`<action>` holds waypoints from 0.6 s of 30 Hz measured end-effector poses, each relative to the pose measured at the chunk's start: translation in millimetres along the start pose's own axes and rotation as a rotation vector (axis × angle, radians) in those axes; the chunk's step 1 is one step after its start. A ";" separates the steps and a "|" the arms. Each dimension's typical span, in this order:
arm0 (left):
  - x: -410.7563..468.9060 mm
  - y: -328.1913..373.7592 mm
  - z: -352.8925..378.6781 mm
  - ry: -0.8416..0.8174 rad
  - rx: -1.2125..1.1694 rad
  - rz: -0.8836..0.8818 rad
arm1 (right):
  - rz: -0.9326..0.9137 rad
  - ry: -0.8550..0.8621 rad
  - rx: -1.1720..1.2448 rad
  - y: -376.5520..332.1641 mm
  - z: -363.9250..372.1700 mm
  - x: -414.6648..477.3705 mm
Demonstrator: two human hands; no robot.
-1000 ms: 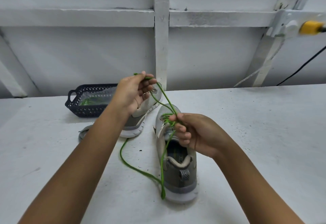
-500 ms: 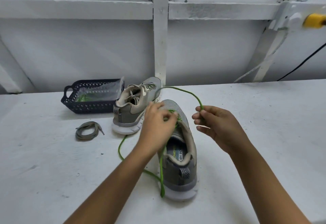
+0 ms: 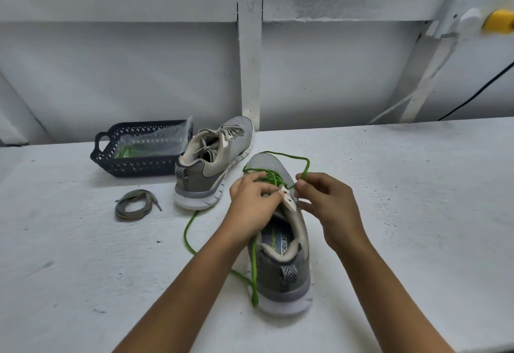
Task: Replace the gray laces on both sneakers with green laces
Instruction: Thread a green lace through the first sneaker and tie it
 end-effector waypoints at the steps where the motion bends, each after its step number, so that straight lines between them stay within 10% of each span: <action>1: 0.2 -0.6 0.6 -0.007 0.000 -0.001 | -0.017 0.006 -0.019 0.3 0.4 0.1; 18: -2.9 -0.5 2.1 0.057 0.023 0.050 | -0.307 0.083 -0.471 4.7 4.0 -4.8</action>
Point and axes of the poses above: each hand's wrist, its own x-axis towards the middle knuckle, its own z-axis out of the palm, y = z × x, the point moved 5 cm from there along x, towards the middle knuckle, and after that the axes turned 7 degrees about y, right-handed, at the moved point
